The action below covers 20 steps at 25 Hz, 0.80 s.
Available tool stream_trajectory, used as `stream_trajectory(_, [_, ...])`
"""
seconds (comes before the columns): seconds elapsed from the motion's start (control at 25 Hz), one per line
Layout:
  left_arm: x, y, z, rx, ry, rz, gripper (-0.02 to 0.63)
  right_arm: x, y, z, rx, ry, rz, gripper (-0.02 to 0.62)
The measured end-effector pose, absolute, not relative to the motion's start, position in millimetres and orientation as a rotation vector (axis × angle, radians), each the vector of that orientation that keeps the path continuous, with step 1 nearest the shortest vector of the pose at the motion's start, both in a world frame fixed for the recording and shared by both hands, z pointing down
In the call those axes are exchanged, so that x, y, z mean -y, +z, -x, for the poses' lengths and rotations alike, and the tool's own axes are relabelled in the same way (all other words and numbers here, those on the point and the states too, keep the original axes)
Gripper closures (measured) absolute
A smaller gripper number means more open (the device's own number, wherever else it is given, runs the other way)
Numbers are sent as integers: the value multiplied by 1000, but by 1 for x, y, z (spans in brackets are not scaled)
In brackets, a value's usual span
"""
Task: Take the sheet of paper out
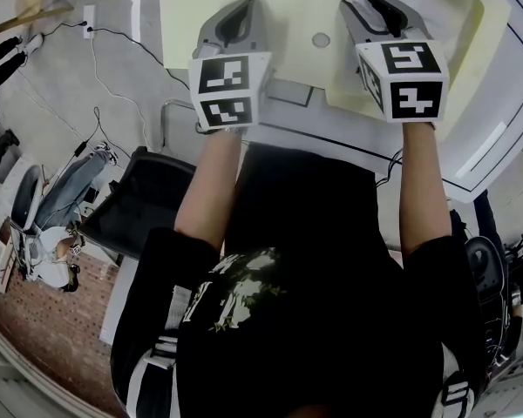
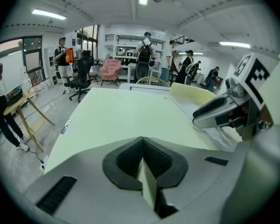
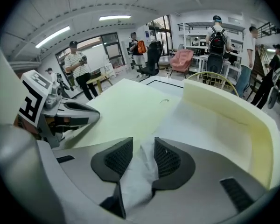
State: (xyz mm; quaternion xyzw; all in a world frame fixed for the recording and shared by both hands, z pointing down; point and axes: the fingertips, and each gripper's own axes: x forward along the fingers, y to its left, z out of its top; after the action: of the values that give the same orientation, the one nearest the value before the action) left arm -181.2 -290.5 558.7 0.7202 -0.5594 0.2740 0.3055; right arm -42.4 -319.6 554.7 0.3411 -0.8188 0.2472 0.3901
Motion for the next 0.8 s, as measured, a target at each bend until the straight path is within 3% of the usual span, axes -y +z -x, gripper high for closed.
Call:
stream_trajectory(0.12, [290, 559, 181, 1482, 728, -1908, 617, 323, 558, 39, 2035, 536, -875, 526])
stream_trajectory(0.36, [290, 560, 180, 1484, 731, -1909, 617, 321, 558, 40, 2040, 526, -872, 585])
stream_trajectory(0.8, [290, 553, 182, 1493, 711, -1921, 617, 316, 533, 92, 2164, 488, -828, 586])
